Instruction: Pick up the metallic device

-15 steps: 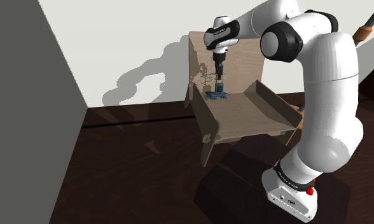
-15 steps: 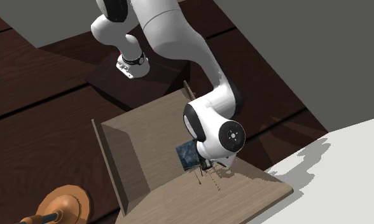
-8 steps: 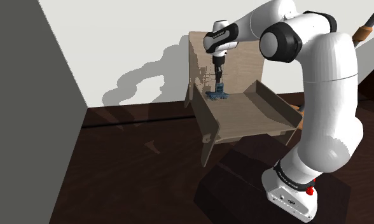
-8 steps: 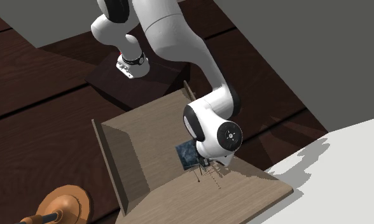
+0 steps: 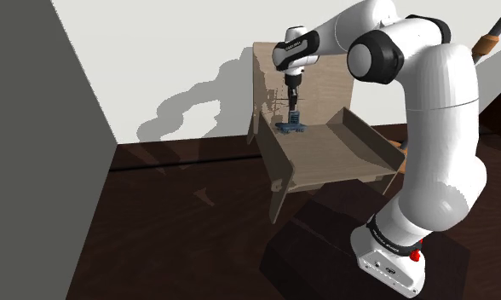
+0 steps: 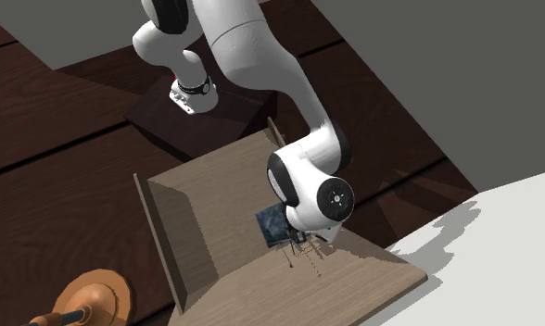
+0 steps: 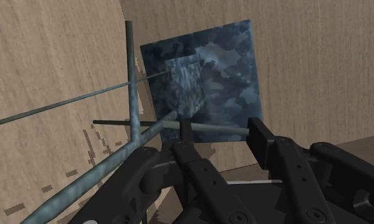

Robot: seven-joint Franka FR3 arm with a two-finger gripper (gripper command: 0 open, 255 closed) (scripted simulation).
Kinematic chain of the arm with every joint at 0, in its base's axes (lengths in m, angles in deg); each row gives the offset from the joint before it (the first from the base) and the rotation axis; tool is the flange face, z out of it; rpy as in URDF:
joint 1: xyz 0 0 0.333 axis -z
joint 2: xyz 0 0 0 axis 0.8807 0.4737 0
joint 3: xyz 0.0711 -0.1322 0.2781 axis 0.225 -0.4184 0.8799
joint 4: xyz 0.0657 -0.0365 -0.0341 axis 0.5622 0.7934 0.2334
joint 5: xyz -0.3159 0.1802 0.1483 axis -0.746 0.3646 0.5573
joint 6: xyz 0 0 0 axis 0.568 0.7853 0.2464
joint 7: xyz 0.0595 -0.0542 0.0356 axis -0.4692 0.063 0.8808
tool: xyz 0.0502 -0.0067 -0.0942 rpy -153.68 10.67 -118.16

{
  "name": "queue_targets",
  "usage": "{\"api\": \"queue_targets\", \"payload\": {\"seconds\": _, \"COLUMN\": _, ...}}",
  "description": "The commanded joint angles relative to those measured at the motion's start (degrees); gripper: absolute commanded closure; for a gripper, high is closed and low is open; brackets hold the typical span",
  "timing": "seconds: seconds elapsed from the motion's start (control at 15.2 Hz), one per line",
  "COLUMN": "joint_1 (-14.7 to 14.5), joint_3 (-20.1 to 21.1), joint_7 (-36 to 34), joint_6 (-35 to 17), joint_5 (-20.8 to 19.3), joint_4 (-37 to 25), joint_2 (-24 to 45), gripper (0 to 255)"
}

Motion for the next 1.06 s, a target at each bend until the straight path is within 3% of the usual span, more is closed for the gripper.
{"api": "queue_targets", "payload": {"seconds": 0.0, "joint_1": 0.0, "joint_3": -0.1, "joint_7": 0.0, "joint_6": 1.0, "joint_5": -0.1, "joint_4": -0.3, "joint_2": 0.0, "gripper": 255}}
{"api": "queue_targets", "payload": {"seconds": 0.99, "joint_1": -0.3, "joint_3": -0.8, "joint_7": 0.0, "joint_6": 9.0, "joint_5": -1.2, "joint_4": -4.5, "joint_2": -4.0, "gripper": 255}}
